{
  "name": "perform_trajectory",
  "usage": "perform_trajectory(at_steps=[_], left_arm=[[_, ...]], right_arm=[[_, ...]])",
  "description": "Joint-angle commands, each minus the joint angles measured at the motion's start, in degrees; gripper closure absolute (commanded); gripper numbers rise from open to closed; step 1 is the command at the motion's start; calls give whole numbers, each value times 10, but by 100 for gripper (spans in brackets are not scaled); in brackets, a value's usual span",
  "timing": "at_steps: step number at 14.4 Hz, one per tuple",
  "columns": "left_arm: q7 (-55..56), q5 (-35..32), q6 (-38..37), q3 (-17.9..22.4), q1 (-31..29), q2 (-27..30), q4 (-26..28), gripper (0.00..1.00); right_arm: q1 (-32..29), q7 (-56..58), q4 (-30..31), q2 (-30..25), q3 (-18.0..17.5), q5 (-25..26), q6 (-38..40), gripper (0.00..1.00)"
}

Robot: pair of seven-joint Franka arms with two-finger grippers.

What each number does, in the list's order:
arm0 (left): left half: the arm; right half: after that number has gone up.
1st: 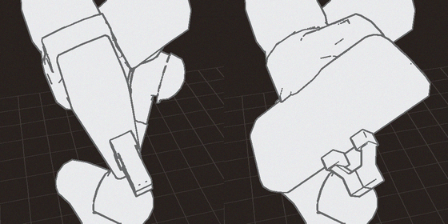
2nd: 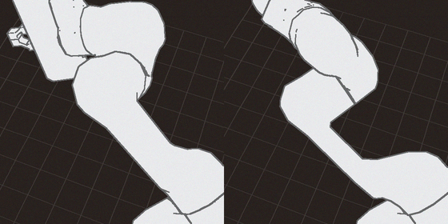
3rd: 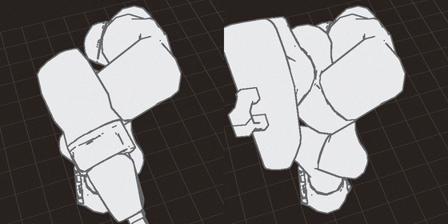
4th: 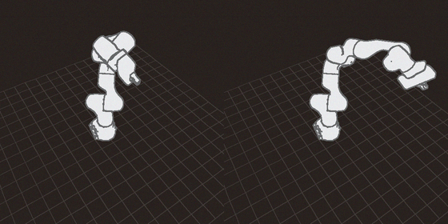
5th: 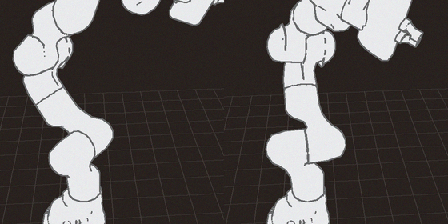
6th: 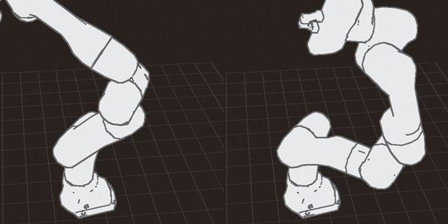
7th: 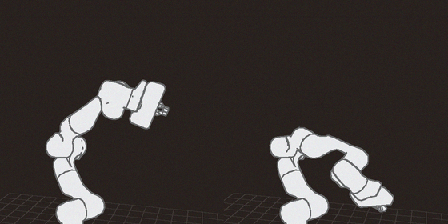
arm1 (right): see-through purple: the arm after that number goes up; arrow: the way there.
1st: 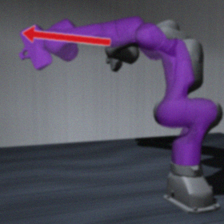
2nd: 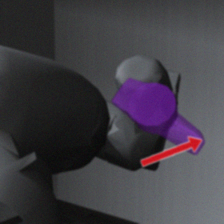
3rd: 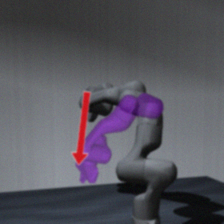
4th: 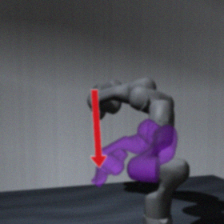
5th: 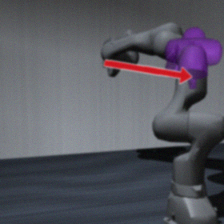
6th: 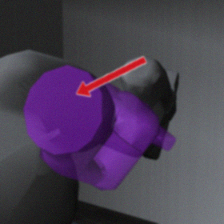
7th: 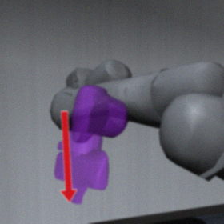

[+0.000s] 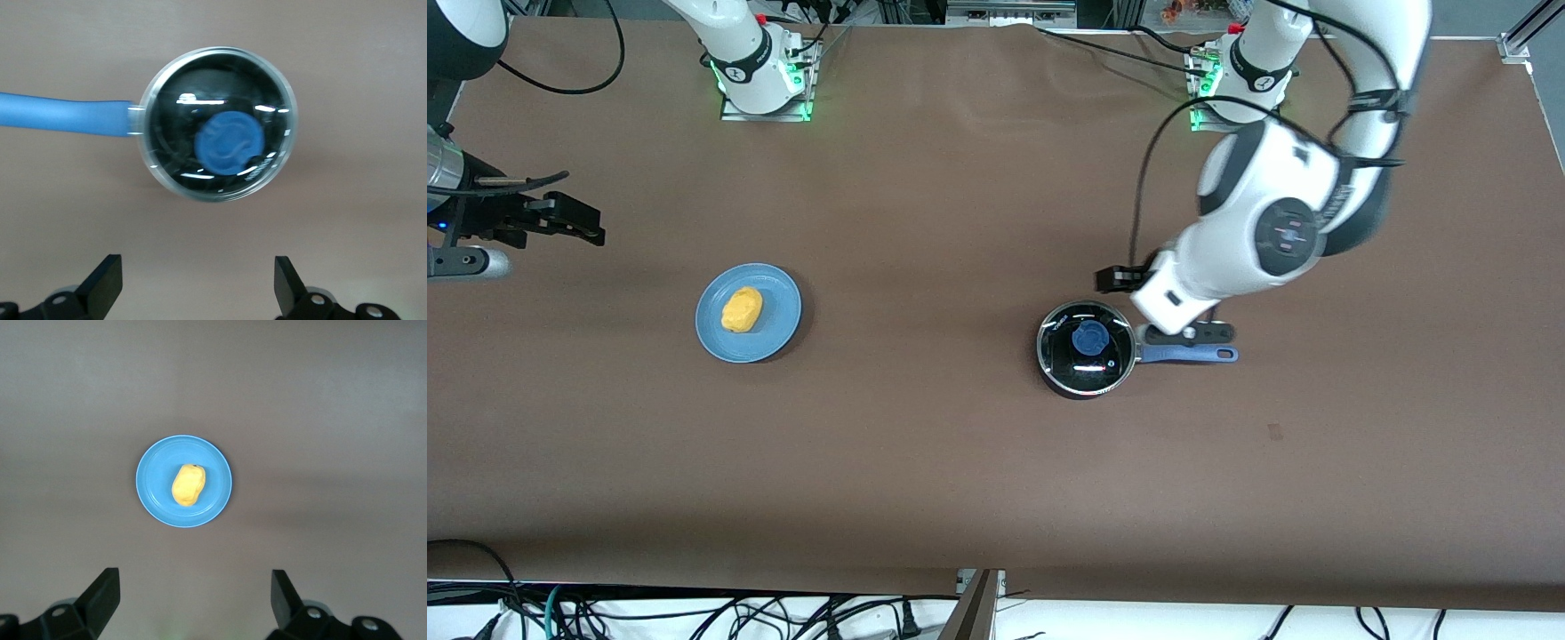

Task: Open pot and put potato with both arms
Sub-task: 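Reach the left gripper to the pot lid knob while the right gripper approaches the potato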

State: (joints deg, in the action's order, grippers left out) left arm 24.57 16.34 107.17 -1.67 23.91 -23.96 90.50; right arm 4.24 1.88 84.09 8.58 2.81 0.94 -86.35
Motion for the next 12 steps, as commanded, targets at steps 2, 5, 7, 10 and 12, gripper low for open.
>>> perform_trajectory(at_steps=[2,5,7,10,12], left_arm=[[13,-32,57,10,30,-45,-2,0],[30,-53,90,11,46,-64,-4,0],[31,-82,116,10,47,-81,-6,0],[32,-83,134,11,54,-94,-8,0],[39,-84,142,11,56,-102,-9,0]], right_arm=[[0,0,12,10,-3,8,1,0],[5,-7,13,42,-3,4,-5,0],[2,-27,13,57,-2,-1,-14,0],[4,-78,28,75,-2,-1,-32,0],[5,-94,82,73,-2,-2,-96,0]])
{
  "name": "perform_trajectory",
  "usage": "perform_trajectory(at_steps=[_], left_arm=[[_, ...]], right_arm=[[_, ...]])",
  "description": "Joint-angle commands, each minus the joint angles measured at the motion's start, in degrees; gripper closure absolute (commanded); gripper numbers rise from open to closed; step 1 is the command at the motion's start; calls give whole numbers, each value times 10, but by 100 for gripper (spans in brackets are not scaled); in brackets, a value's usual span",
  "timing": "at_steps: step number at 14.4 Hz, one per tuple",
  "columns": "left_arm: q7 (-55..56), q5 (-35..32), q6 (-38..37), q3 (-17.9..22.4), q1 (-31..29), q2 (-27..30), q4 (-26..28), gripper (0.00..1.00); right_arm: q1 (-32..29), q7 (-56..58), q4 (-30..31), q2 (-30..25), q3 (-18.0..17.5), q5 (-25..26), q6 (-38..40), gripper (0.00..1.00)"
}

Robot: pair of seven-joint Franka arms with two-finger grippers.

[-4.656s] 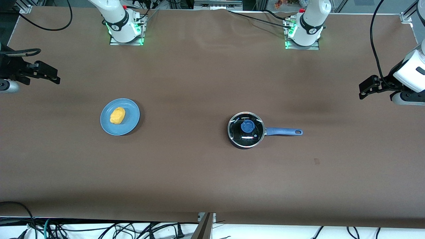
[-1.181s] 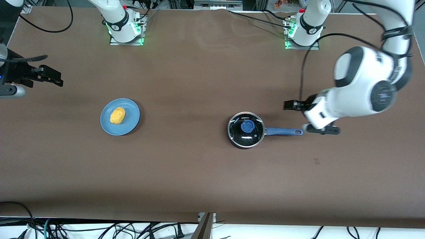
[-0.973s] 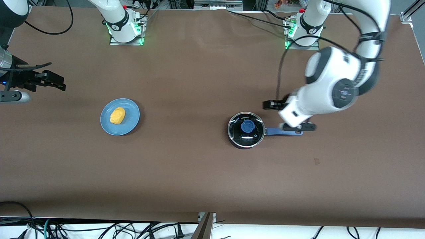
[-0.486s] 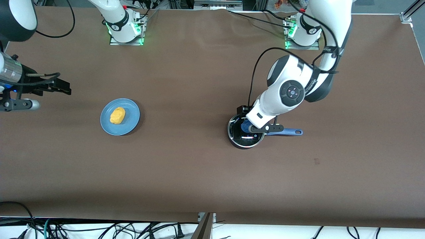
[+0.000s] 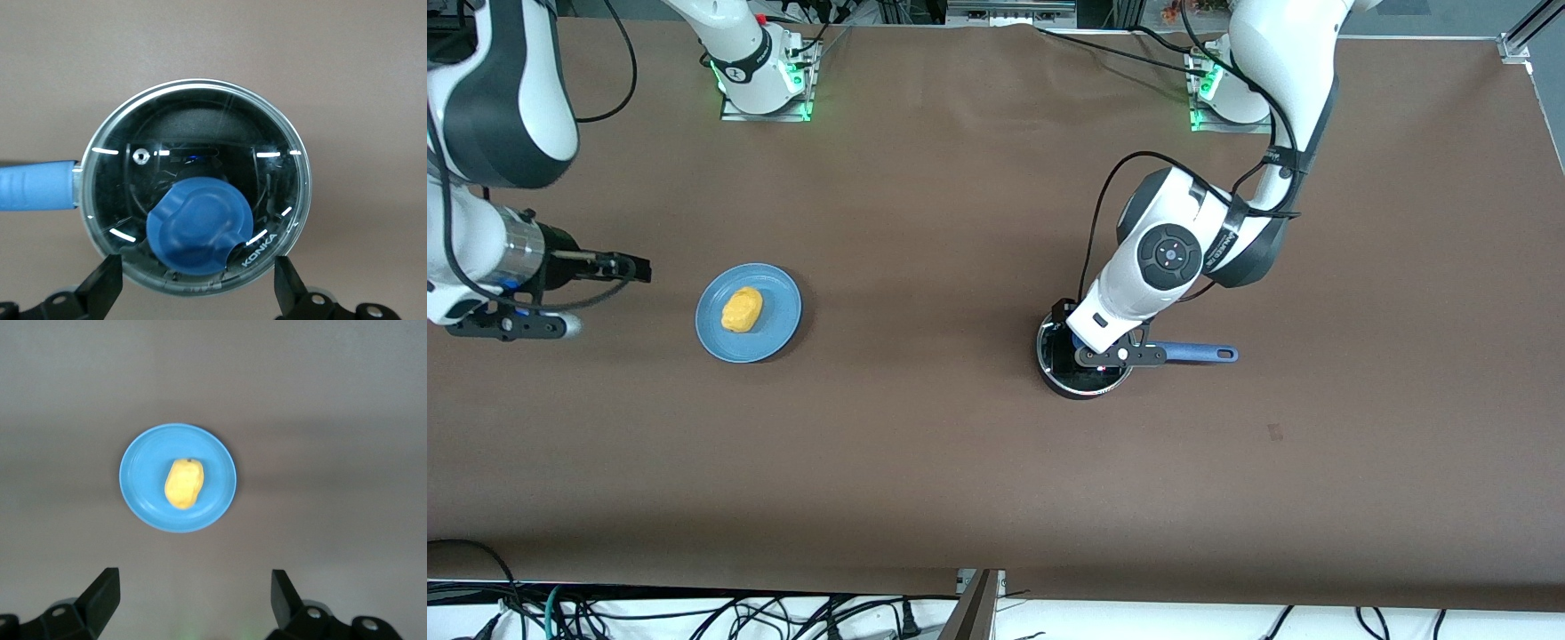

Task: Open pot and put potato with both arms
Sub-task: 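Lower the left gripper onto the lid knob while the right gripper descends to the potato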

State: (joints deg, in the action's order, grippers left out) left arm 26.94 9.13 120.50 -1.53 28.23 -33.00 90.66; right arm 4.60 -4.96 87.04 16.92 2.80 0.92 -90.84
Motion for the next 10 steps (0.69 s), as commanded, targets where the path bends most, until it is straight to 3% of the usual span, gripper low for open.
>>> perform_trajectory(at_steps=[1,4,8,10], left_arm=[[15,-13,10,10,13,-15,-12,0],[16,-41,10,9,13,-15,-14,2],[16,-42,10,10,13,-20,-15,20],[16,-42,10,9,13,-23,-15,38]], right_arm=[[2,-43,81,-11,-3,-1,-83,0],[12,-99,143,-12,-8,-1,-154,0],[29,-154,210,-8,-10,-1,-231,0],[30,-188,263,-8,-10,-1,-302,0]])
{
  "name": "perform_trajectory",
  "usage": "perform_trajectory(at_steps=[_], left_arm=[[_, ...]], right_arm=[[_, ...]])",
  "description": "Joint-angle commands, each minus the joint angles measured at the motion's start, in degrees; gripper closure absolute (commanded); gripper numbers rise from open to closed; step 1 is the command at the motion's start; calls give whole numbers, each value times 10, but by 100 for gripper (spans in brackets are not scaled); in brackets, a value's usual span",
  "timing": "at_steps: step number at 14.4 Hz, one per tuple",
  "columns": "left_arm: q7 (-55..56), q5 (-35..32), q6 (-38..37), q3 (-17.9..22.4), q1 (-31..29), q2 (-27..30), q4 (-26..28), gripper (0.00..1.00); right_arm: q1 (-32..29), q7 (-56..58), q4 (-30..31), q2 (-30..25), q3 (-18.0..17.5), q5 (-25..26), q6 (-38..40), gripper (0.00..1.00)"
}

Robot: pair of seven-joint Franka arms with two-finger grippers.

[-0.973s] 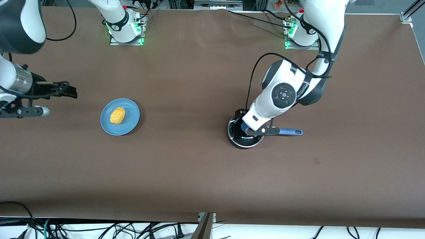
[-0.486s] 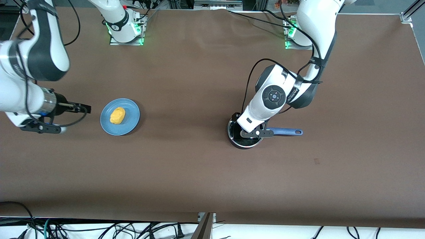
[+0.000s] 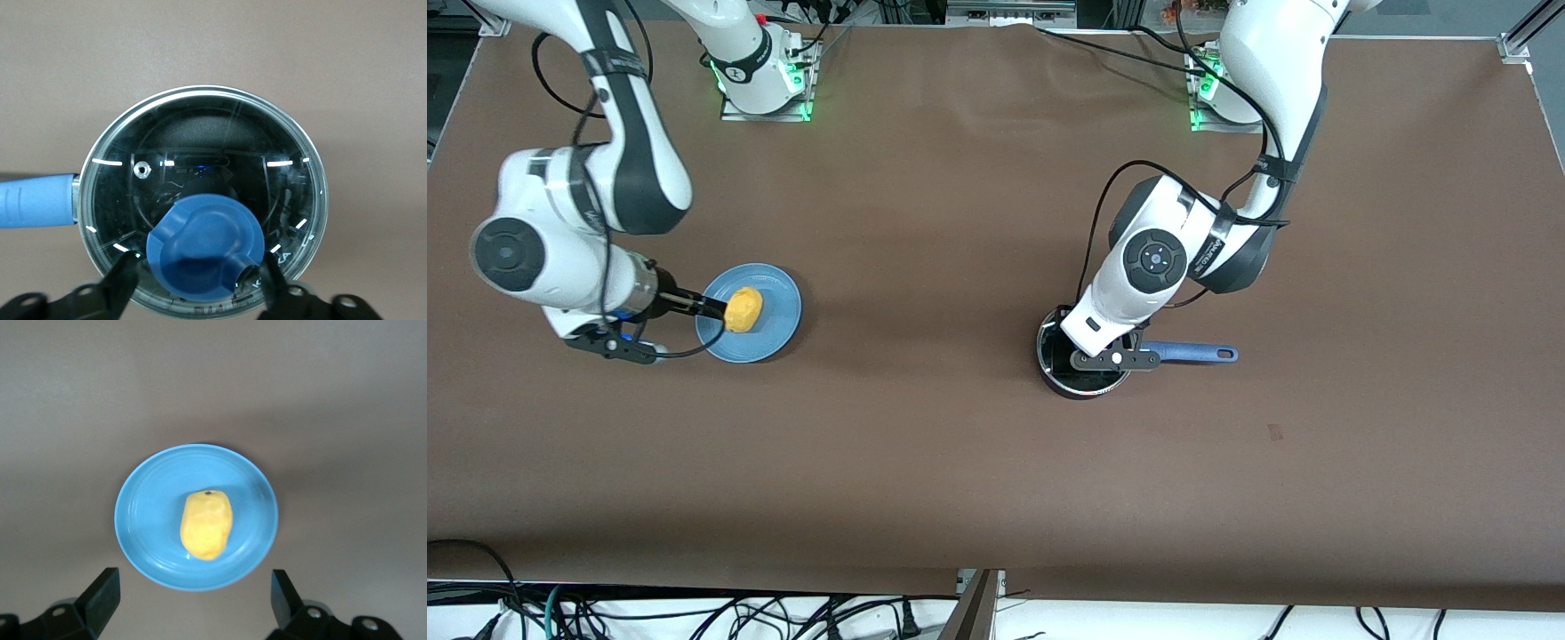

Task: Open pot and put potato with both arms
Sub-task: 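Lower the left gripper onto the lid knob while the right gripper descends to the potato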

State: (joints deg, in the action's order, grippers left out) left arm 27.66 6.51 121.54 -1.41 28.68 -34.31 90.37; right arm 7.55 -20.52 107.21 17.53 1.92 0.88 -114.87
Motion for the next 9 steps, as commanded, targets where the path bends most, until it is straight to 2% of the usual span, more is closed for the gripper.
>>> perform_trajectory(at_steps=[1,5,9], left_arm=[[9,-16,0,9,9,-13,-13,44],[8,-16,0,9,9,-16,-21,55],[8,-16,-1,9,9,-16,-21,64]], right_arm=[[1,-38,83,-9,-2,-1,-95,0],[1,-41,171,-2,-1,-1,-233,0],[0,-41,183,12,-1,-1,-269,0]])
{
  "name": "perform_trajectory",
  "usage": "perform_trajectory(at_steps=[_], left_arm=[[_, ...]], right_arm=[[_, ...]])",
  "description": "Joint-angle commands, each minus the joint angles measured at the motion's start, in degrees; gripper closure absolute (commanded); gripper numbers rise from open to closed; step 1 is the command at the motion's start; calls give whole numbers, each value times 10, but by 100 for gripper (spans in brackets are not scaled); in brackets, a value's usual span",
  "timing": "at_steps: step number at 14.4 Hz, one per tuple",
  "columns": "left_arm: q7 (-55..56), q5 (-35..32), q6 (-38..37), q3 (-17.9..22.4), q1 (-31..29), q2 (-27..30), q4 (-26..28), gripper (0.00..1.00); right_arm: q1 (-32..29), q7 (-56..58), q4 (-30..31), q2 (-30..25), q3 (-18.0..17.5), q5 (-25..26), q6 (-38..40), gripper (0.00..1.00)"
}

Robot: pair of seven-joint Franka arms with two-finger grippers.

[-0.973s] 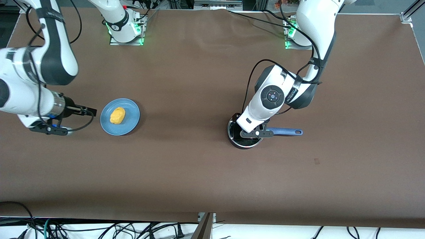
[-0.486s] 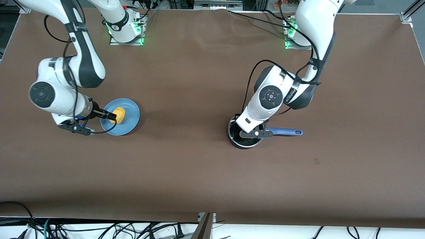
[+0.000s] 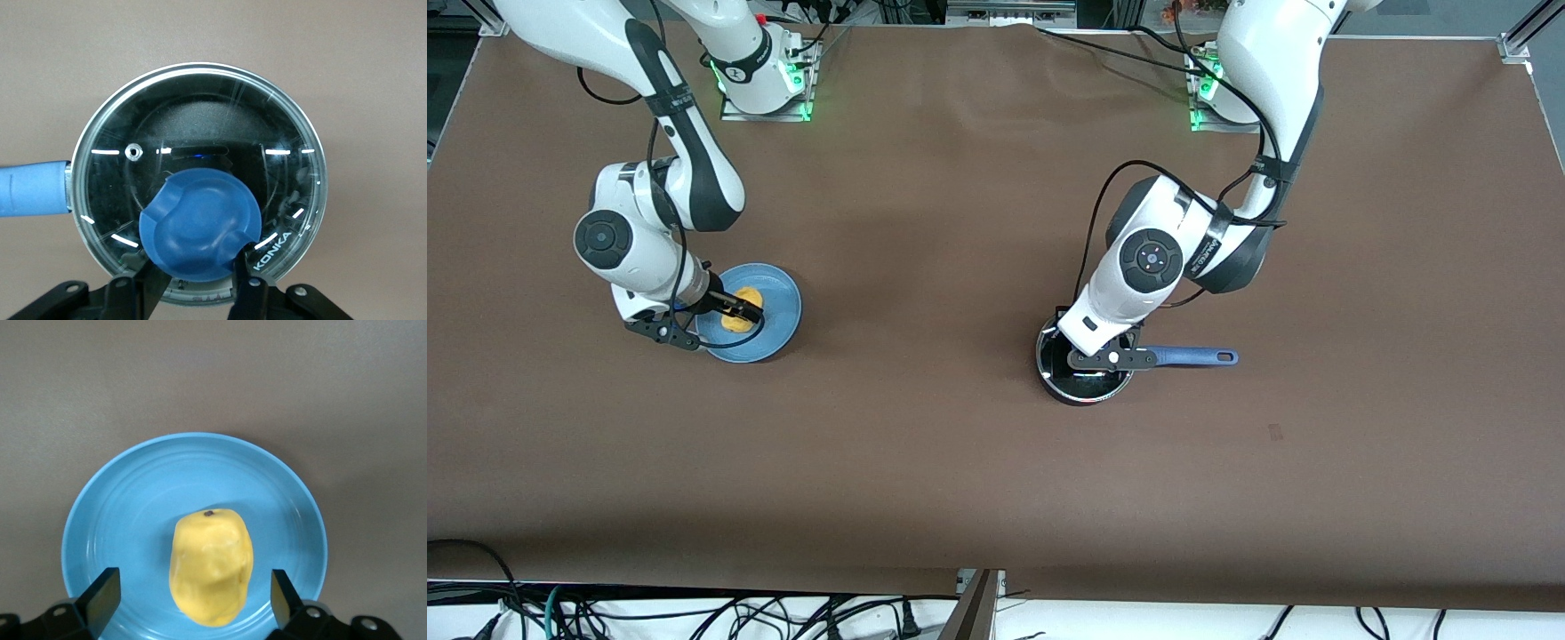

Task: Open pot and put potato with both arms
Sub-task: 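Lower the left gripper onto the lid knob while the right gripper descends to the potato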

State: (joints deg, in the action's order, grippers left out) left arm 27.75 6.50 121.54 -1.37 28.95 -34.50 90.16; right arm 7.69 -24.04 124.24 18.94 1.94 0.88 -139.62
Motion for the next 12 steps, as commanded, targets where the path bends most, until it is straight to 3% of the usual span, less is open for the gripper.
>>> perform_trajectory(at_steps=[1,3,5,7,12], left_arm=[[7,-16,-1,8,6,-15,-19,64],[8,-16,0,8,6,-15,-19,58],[9,-14,0,8,6,-15,-19,38],[8,-13,3,8,6,-15,-25,25],[-1,-21,15,8,7,-30,-46,21]], right_arm=[[-1,-6,20,3,-1,-1,-35,0],[-1,-6,50,6,-1,-1,-88,0],[-1,-5,57,9,-1,-1,-103,0],[-1,-5,57,11,-1,-1,-106,0],[-2,-4,57,20,0,-1,-115,1]])
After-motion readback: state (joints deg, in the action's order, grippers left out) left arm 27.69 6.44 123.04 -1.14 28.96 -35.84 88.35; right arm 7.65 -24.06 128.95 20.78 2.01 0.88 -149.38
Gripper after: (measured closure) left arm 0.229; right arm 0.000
